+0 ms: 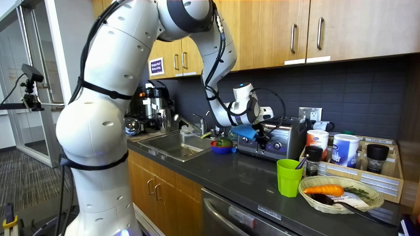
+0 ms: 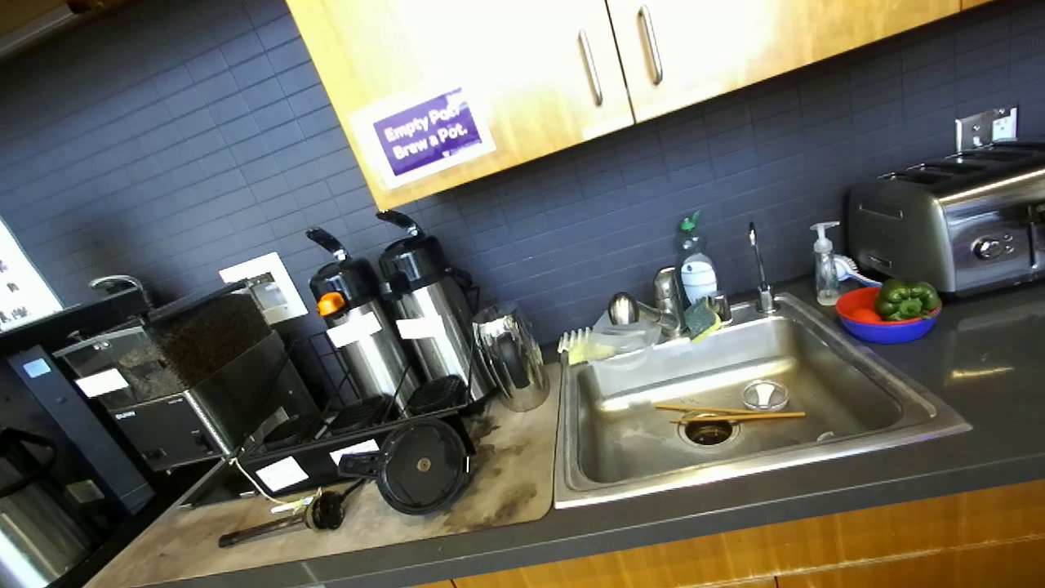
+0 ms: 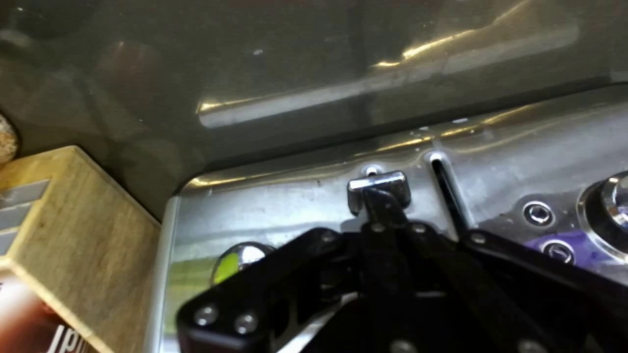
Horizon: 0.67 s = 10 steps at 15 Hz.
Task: Push down the toaster lever
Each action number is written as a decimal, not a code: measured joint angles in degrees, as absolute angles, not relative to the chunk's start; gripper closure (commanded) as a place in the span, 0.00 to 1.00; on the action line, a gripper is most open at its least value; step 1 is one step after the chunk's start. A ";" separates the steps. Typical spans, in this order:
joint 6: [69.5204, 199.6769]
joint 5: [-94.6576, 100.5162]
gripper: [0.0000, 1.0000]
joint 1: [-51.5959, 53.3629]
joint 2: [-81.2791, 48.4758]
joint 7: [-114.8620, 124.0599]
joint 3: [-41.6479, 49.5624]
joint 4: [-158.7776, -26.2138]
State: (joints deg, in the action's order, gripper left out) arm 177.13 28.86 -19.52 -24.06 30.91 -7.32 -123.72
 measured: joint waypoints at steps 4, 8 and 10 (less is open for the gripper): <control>176.80 28.86 1.00 -19.52 -24.11 31.02 -7.34 -123.56; 176.63 28.86 1.00 -19.52 -24.11 31.06 -7.37 -123.50; 176.62 28.86 1.00 -19.52 -24.08 31.07 -7.37 -123.50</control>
State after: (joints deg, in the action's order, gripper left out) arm 176.62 28.86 -19.52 -24.08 31.07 -7.37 -123.50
